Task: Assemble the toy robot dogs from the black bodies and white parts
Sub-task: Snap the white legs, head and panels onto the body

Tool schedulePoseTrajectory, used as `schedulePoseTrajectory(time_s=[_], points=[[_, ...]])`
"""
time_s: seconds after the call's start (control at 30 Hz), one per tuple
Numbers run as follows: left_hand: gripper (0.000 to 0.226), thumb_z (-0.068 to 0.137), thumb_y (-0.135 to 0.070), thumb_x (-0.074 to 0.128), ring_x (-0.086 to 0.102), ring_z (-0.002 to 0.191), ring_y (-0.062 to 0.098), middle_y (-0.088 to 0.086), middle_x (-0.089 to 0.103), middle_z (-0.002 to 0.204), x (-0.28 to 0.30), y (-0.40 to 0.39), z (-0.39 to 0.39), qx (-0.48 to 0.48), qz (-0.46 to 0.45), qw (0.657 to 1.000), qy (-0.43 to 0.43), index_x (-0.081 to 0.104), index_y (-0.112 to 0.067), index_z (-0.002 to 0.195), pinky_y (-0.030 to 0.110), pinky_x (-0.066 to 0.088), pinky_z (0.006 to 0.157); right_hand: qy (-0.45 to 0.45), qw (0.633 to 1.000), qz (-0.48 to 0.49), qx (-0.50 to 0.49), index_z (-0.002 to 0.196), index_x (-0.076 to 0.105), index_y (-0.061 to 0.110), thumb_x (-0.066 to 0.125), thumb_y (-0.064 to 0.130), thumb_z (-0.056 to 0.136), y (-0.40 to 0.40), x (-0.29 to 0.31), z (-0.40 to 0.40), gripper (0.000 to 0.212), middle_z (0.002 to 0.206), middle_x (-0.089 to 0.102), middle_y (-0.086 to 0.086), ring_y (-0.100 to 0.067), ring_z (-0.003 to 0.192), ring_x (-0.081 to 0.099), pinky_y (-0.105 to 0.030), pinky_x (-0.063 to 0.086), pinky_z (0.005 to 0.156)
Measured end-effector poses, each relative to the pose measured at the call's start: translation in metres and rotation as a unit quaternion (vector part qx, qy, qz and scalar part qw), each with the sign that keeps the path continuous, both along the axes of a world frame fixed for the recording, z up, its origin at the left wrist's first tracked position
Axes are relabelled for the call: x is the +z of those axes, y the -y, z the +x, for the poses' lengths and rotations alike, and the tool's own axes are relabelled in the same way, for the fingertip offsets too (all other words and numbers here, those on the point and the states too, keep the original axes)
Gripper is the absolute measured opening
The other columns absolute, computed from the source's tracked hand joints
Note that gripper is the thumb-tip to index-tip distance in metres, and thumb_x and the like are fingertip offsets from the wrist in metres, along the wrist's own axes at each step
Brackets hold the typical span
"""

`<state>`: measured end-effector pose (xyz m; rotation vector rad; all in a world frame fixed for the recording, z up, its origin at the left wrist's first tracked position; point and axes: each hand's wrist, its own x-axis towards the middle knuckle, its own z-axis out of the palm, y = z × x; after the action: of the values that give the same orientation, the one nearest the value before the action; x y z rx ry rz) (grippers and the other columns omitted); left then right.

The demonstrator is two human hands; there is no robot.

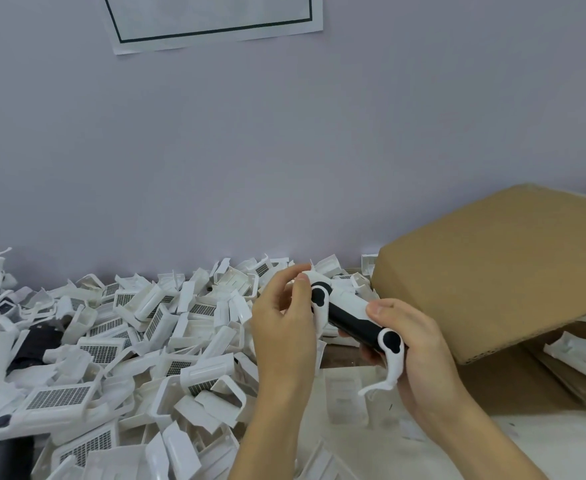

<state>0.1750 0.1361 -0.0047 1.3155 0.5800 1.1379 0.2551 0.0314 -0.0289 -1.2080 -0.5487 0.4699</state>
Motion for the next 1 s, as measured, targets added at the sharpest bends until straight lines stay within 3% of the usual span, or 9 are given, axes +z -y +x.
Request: schedulePoseTrajectory(time_s=[0.13, 0.2, 0.27, 0.4, 0.5, 0.6, 0.8, 0.9, 1.0], points=[[0.021, 0.102, -0.027, 0.056, 0.063, 0.101, 0.009, -0.01, 0.069, 0.11, -0.004, -0.001, 0.004, 0.039, 0.035, 0.998, -0.025, 0.072, -0.041, 0.102, 0.022, 0.048, 0.08, 0.063, 0.998, -0.003, -0.031, 0.092, 0.073, 0.018, 0.074, 0.035, 0.075, 0.001, 0.0, -0.004, 0.024, 0.09, 0.076, 0.002, -0.015, 0.084, 0.069, -0.03, 0.05, 0.076], [0.013, 0.099, -0.031, 0.059, 0.061, 0.102, 0.015, -0.005, 0.066, 0.106, -0.006, -0.003, 0.004, 0.066, 0.051, 0.996, -0.03, 0.07, -0.04, 0.097, 0.029, 0.051, 0.081, 0.1, 0.994, -0.004, -0.053, 0.102, 0.068, 0.017, 0.076, 0.021, 0.089, 0.0, 0.0, -0.007, 0.016, 0.095, 0.077, 0.004, -0.01, 0.087, 0.071, -0.019, 0.052, 0.069], [0.006, 0.097, -0.033, 0.064, 0.064, 0.091, 0.009, -0.007, 0.068, 0.094, -0.006, -0.003, 0.005, 0.067, 0.052, 0.996, -0.013, 0.07, -0.033, 0.095, 0.021, 0.051, 0.073, 0.12, 0.991, -0.003, -0.066, 0.106, 0.065, 0.015, 0.072, 0.009, 0.09, -0.002, 0.001, -0.011, 0.019, 0.096, 0.078, 0.005, -0.008, 0.087, 0.072, -0.017, 0.053, 0.066], [0.01, 0.094, -0.031, 0.07, 0.068, 0.083, 0.001, -0.008, 0.071, 0.097, -0.007, -0.001, 0.007, 0.025, 0.049, 0.998, -0.015, 0.071, -0.026, 0.103, 0.013, 0.051, 0.066, 0.155, 0.986, -0.013, -0.06, 0.105, 0.063, 0.017, 0.075, 0.005, 0.086, -0.004, 0.0, -0.015, 0.025, 0.099, 0.077, 0.006, -0.009, 0.093, 0.073, -0.028, 0.06, 0.072], [0.014, 0.092, -0.032, 0.072, 0.069, 0.088, 0.006, -0.006, 0.071, 0.103, -0.009, -0.002, 0.008, 0.026, 0.044, 0.998, -0.032, 0.07, -0.028, 0.105, 0.017, 0.053, 0.068, 0.165, 0.984, -0.021, -0.063, 0.105, 0.063, 0.019, 0.076, 0.006, 0.084, -0.004, -0.001, -0.016, 0.028, 0.102, 0.077, 0.008, -0.01, 0.097, 0.072, -0.045, 0.062, 0.079], [0.012, 0.093, -0.03, 0.07, 0.069, 0.095, 0.012, -0.005, 0.071, 0.104, -0.009, -0.002, 0.007, 0.029, 0.042, 0.998, -0.041, 0.071, -0.031, 0.105, 0.027, 0.057, 0.077, 0.2, 0.976, -0.026, -0.084, 0.106, 0.063, 0.025, 0.081, 0.007, 0.08, -0.004, -0.001, -0.017, 0.036, 0.101, 0.075, 0.011, -0.012, 0.096, 0.072, -0.045, 0.062, 0.077], [0.01, 0.095, -0.035, 0.065, 0.069, 0.075, 0.004, -0.006, 0.071, 0.09, -0.004, -0.001, 0.004, -0.042, -0.059, 0.997, -0.01, 0.074, -0.038, 0.09, 0.03, 0.059, 0.073, 0.44, 0.863, -0.122, -0.215, 0.107, 0.05, 0.044, 0.093, 0.017, 0.066, -0.008, -0.008, -0.015, 0.065, 0.108, 0.055, 0.031, -0.005, 0.097, 0.054, -0.037, 0.048, 0.083], [0.02, 0.089, -0.041, 0.073, 0.071, 0.075, 0.013, -0.001, 0.072, 0.085, -0.003, 0.001, 0.004, -0.059, -0.067, 0.996, -0.003, 0.07, -0.025, 0.1, 0.04, 0.063, 0.077, 0.558, 0.789, -0.138, -0.216, 0.113, 0.052, 0.037, 0.096, 0.013, 0.059, -0.008, -0.01, -0.013, 0.074, 0.118, 0.06, 0.021, -0.01, 0.107, 0.051, -0.031, 0.034, 0.089], [0.015, 0.091, -0.033, 0.074, 0.069, 0.082, 0.018, -0.001, 0.07, 0.086, -0.005, -0.001, 0.005, -0.019, -0.074, 0.997, 0.022, 0.067, -0.026, 0.102, 0.054, 0.059, 0.089, 0.597, 0.767, -0.126, -0.198, 0.121, 0.053, 0.034, 0.093, 0.013, 0.063, -0.011, -0.012, -0.016, 0.074, 0.126, 0.061, 0.014, -0.008, 0.116, 0.05, -0.024, 0.027, 0.096]])
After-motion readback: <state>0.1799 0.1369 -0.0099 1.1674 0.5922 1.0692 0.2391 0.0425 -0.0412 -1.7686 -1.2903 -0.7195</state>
